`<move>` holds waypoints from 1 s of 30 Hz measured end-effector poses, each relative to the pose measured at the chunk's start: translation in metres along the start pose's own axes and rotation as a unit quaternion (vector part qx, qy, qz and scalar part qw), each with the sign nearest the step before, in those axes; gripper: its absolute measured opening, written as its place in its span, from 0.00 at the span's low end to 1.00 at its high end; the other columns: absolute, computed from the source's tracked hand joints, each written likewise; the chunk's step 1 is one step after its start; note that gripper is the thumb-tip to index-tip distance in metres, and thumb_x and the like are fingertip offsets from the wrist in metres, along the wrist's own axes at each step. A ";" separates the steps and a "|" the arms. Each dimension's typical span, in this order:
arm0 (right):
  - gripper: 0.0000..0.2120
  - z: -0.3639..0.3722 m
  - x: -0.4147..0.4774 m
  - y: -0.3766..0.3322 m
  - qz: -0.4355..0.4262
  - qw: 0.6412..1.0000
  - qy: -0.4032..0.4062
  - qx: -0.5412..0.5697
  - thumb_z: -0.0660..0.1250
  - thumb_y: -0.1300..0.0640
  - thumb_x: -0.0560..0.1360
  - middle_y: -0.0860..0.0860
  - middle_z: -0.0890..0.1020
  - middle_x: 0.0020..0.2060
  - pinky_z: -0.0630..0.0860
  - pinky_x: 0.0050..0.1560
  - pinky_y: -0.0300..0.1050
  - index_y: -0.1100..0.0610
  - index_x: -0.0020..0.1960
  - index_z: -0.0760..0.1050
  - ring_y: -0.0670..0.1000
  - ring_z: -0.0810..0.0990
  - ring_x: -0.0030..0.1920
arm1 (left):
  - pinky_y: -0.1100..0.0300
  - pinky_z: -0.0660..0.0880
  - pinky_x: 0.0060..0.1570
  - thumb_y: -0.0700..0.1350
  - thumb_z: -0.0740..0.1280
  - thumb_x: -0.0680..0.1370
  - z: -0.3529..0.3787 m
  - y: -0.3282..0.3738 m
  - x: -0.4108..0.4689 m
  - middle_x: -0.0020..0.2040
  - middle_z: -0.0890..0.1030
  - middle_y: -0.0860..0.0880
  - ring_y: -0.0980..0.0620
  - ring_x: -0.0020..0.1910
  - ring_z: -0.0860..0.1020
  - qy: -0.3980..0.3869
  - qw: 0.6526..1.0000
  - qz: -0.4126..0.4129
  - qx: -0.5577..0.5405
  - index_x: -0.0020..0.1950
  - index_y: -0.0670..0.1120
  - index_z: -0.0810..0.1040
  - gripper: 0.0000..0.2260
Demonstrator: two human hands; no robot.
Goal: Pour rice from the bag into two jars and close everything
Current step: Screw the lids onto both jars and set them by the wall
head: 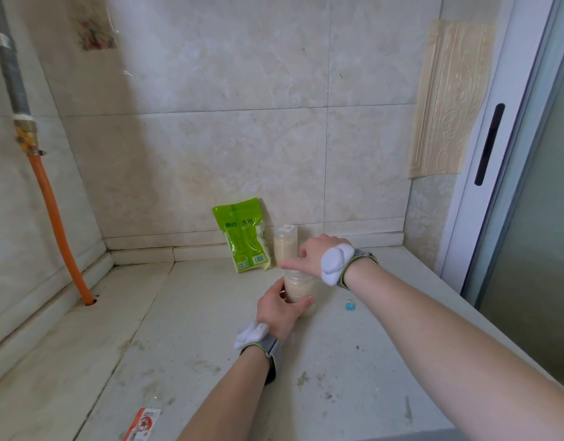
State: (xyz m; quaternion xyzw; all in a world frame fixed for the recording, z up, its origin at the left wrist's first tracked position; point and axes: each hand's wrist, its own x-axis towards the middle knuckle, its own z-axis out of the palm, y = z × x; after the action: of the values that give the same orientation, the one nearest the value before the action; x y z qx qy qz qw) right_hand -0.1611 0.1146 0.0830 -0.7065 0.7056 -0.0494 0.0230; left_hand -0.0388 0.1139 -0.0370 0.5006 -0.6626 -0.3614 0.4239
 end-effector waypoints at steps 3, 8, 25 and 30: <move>0.28 0.000 0.001 -0.001 -0.026 0.998 0.002 0.063 0.59 0.30 0.71 0.52 0.81 0.51 0.75 0.51 0.46 0.51 0.53 0.80 0.55 0.79 0.54 | 0.65 0.73 0.48 0.54 0.76 0.67 0.000 0.000 0.001 0.50 0.82 0.57 0.58 0.49 0.79 -0.001 1.000 0.003 0.001 0.61 0.53 0.76 0.24; 0.27 -0.013 -0.011 0.002 -0.084 0.992 -0.062 0.076 0.71 0.47 0.70 0.49 0.77 0.64 0.70 0.55 0.40 0.47 0.68 0.72 0.51 0.76 0.62 | 0.70 0.71 0.44 0.53 0.76 0.67 0.000 0.003 -0.001 0.51 0.81 0.57 0.59 0.48 0.79 0.000 1.000 -0.007 -0.006 0.64 0.53 0.75 0.27; 0.20 -0.007 -0.006 0.013 -0.007 1.000 0.001 0.002 0.70 0.53 0.72 0.53 0.78 0.62 0.76 0.53 0.44 0.51 0.64 0.76 0.56 0.78 0.59 | 0.62 0.73 0.52 0.51 0.74 0.71 -0.005 0.012 0.006 0.58 0.80 0.52 0.53 0.51 0.78 -0.027 0.996 -0.042 0.068 0.68 0.50 0.74 0.26; 0.15 0.005 0.002 0.026 0.024 0.999 0.032 0.026 0.64 0.63 0.74 0.58 0.79 0.59 0.77 0.58 0.50 0.58 0.60 0.79 0.60 0.79 0.58 | 0.49 0.79 0.54 0.53 0.67 0.71 0.014 0.013 0.014 0.48 0.85 0.50 0.47 0.48 0.83 0.014 0.992 -0.115 -0.050 0.59 0.49 0.80 0.18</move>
State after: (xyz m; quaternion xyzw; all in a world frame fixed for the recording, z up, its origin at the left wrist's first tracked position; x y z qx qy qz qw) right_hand -0.1862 0.1122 0.0754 -0.6865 0.7213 -0.0895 0.0196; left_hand -0.0580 0.1037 -0.0276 0.5565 -0.5762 -0.4332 0.4132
